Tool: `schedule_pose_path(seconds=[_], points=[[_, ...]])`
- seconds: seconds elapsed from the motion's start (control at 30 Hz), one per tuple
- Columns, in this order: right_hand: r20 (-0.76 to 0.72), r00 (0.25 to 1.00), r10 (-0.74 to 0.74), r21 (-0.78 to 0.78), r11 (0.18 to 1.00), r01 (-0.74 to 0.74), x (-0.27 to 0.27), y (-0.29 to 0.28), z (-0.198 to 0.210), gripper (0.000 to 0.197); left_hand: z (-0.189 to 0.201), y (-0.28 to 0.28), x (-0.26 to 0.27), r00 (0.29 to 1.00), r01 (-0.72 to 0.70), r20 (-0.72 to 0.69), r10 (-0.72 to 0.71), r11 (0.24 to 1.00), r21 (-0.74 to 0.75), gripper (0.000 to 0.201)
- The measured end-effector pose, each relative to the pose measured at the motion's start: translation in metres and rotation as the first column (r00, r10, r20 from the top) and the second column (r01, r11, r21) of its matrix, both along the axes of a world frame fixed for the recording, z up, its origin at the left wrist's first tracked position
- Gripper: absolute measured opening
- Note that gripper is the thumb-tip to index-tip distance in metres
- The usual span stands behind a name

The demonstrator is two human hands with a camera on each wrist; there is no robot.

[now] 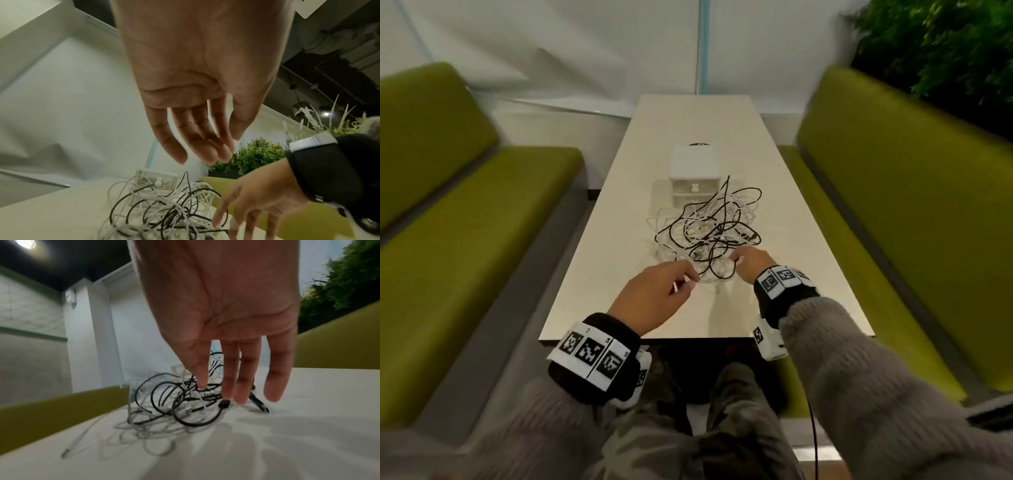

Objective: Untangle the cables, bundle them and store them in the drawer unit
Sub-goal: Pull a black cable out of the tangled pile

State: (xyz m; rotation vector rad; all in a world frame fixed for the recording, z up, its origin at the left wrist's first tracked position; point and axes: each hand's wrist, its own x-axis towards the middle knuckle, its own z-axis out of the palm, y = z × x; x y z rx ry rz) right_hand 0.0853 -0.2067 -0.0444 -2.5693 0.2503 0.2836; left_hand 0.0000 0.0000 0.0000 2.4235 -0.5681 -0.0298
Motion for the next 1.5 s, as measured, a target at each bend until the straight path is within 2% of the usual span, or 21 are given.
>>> schedule_pose_path(seconds=[0.13,0.23,0.3,0.4,0.47,0.5,0.57,0.63,0.67,0.77,0.87,0.97,1.07,1.13,1.2,1.3,1.37,1.5], points=[[-0.053,0.998,0.04,-0.062,0.997,-0.043,0.01,0.004,-0.013,0.034,-0.003,-0.017,0.036,0.998,-0.063,-0.002,0.063,0.998,0.0,0.011],[-0.066,0.997,-0.025,-0.146,0.989,0.015,0.015,0.002,-0.022,0.029,-0.016,-0.038,0.055,0.998,0.022,-0.056,-0.018,0.997,0.079,0.013],[-0.043,0.995,-0.087,-0.143,0.986,0.081,0.015,0.0,-0.023,0.029,-0.029,-0.053,0.067,0.99,0.111,-0.104,-0.096,0.982,0.15,0.018],[-0.064,0.982,-0.178,-0.049,0.983,0.176,0.007,-0.003,-0.024,0.031,-0.046,-0.072,0.077,0.97,0.165,-0.198,-0.14,0.979,0.119,0.031],[-0.118,0.954,-0.274,0.126,0.949,0.289,-0.001,-0.011,-0.028,0.029,-0.055,-0.078,0.075,0.945,0.165,-0.293,-0.147,0.986,0.036,0.039],[-0.154,0.931,-0.332,0.302,0.881,0.365,-0.006,-0.015,-0.027,0.022,-0.06,-0.077,0.073,0.933,0.164,-0.328,-0.146,0.986,0.028,0.042],[-0.201,0.878,-0.434,0.655,0.607,0.45,-0.021,-0.022,-0.016,0.006,-0.067,-0.072,0.069,0.939,0.178,-0.31,-0.151,0.982,0.06,0.042],[-0.171,0.844,-0.508,0.857,0.346,0.382,-0.043,-0.024,0.003,0.011,-0.068,-0.064,0.068,0.966,0.147,-0.22,-0.136,0.988,0.036,0.031],[-0.133,0.839,-0.528,0.913,0.264,0.31,-0.055,-0.023,0.015,0.011,-0.066,-0.059,0.069,0.978,0.122,-0.167,-0.121,0.993,-0.005,0.024],[-0.04,0.803,-0.594,0.982,0.128,0.143,-0.078,-0.027,0.038,0.016,-0.05,-0.05,0.076,0.991,0.093,-0.088,-0.102,0.99,-0.103,0.012],[0.038,0.701,-0.712,0.999,0.054,0.0,-0.087,-0.037,0.056,0.013,-0.034,-0.045,0.095,0.988,0.124,-0.08,-0.131,0.988,-0.088,0.014],[0.092,0.608,-0.789,0.984,-0.02,-0.175,-0.094,-0.05,0.069,0.016,-0.036,-0.034,0.12,0.986,0.114,-0.12,-0.119,0.992,-0.046,0.019],[0.073,0.602,-0.795,0.949,-0.131,-0.288,-0.098,-0.051,0.071,0.022,-0.044,-0.02,0.126,0.974,0.094,-0.199,-0.113,0.991,-0.1,0.019],[0.075,0.6,-0.796,0.955,-0.115,-0.272,-0.099,-0.046,0.066,0.028,-0.048,-0.015,0.122,0.98,0.091,-0.162,-0.117,0.983,-0.159,0.019],[0.098,0.592,-0.8,0.978,-0.031,-0.204,-0.098,-0.039,0.062,0.03,-0.049,-0.013,0.12,0.996,0.051,-0.062,-0.064,0.979,-0.2,0.017],[0.138,0.624,-0.769,0.99,0.09,-0.108,-0.095,-0.03,0.058,0.032,-0.041,-0.008,0.121,0.997,-0.042,0.056,0.061,0.957,-0.286,0.014],[0.179,0.668,-0.722,0.981,0.185,-0.064,-0.088,-0.022,0.06,0.034,-0.034,-0.005,0.123,0.99,-0.021,0.129,0.054,0.969,-0.248,0.013],[0.26,0.786,-0.561,0.928,0.37,-0.042,-0.066,0.004,0.064,0.03,-0.021,0.005,0.127,0.982,0.111,0.156,-0.102,0.993,-0.048,0.012]])
